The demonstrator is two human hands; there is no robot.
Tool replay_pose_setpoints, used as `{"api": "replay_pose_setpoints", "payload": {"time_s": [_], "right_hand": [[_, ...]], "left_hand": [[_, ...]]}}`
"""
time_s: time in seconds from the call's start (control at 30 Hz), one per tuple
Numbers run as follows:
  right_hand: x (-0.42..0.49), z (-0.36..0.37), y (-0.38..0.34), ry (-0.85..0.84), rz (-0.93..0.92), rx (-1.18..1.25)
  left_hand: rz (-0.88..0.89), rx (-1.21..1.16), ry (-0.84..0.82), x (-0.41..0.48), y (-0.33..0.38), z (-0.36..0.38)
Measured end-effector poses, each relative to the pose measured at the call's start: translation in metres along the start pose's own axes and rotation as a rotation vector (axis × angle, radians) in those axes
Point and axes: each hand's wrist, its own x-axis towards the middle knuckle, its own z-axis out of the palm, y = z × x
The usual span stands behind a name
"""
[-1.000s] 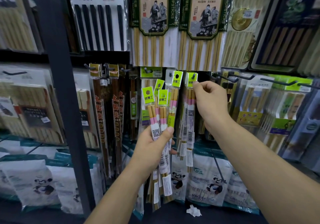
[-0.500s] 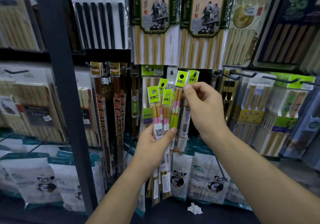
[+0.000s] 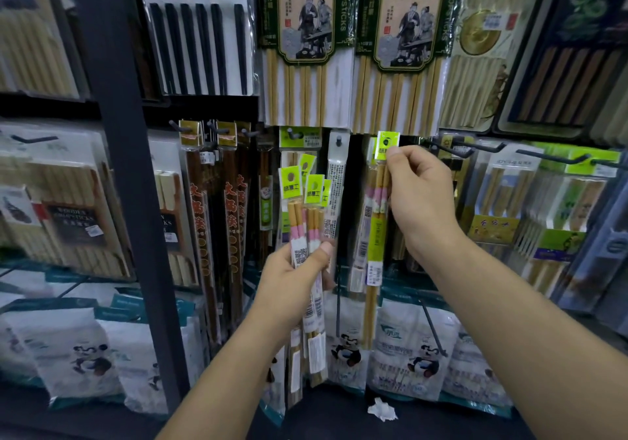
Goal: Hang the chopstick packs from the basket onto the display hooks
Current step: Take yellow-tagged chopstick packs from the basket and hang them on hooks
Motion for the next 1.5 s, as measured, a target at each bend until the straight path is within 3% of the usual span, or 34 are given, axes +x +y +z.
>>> {"api": "replay_pose_setpoints", "payload": {"time_s": [0.37,0.7,1.0,1.13,1.23,1.5], "right_hand": [[0.011,0.001,0.012,0.04,0.093,-0.074],[-0.006,-0.006,0.024,0.145,0.023,-0.155],[-0.046,0.01,0.022,-0.122,-0.021,-0.127],[-0.039,0.008,0.017,-0.057,0.094,-0.013],[-0.028,0.003,0.007,0.016,0.149,0.137],[-0.006,-0.004,-0.008,0.053,0.052,0.087]], "left_hand": [[0.101,-0.012,-0.048,-0.002,0.003,0.002],[0.06,-0.075,-0.034,-0.001,0.001,0.003],[0.085,-0.129,-0.085,-0.004,0.001,0.013],[0.037,-0.199,-0.087,-0.003,0.002,0.013],[0.046,-0.048,0.014,0.0,-0.001,0.007],[0.042,-0.098,-0.002,-0.001,0.002,0.006]]}}
